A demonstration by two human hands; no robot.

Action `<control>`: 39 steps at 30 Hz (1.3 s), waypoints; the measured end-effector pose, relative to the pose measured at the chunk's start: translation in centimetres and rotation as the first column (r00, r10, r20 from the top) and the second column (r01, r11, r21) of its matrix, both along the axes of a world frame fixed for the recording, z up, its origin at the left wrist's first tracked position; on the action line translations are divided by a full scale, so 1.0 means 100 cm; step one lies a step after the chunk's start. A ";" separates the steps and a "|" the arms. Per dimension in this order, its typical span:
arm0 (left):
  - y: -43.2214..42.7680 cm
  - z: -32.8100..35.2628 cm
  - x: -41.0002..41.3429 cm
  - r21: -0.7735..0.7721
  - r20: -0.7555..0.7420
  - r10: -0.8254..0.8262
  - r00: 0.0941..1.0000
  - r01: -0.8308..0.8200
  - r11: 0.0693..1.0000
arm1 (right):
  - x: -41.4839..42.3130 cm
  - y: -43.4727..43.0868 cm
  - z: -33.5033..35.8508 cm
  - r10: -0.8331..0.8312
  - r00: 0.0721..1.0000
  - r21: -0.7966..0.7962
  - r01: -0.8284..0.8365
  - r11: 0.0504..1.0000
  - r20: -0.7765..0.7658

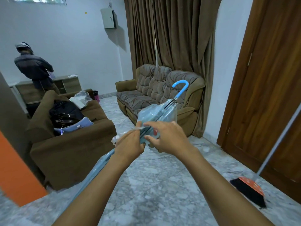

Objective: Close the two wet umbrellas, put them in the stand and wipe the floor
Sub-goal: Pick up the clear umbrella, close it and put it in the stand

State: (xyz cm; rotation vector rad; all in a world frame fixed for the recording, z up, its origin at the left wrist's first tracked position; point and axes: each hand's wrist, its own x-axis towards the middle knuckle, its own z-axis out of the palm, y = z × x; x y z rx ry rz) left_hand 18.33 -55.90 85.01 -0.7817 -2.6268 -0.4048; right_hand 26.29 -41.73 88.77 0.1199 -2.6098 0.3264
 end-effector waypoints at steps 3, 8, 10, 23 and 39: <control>0.000 0.000 0.000 -0.005 0.031 -0.005 1.000 0.005 1.000 | -0.003 0.001 -0.015 0.007 1.000 -0.099 -0.008 0.995 -0.009; -0.003 0.002 -0.001 0.010 0.169 0.078 0.982 -0.081 0.997 | 0.005 0.014 -0.018 0.126 0.985 -0.633 -0.023 0.774 0.119; -0.006 -0.001 0.001 0.103 0.148 -0.003 0.989 -0.012 0.995 | 0.006 0.017 -0.017 0.212 0.973 -0.824 -0.050 0.564 0.086; -0.006 0.004 -0.012 0.361 0.140 -0.178 0.974 0.117 0.925 | 0.023 0.040 -0.026 0.359 0.845 -0.898 0.276 0.341 0.396; -0.008 0.011 -0.016 0.419 0.222 -0.129 0.967 0.025 0.908 | 0.011 0.032 0.013 0.297 0.947 -0.992 -0.104 -0.072 -0.121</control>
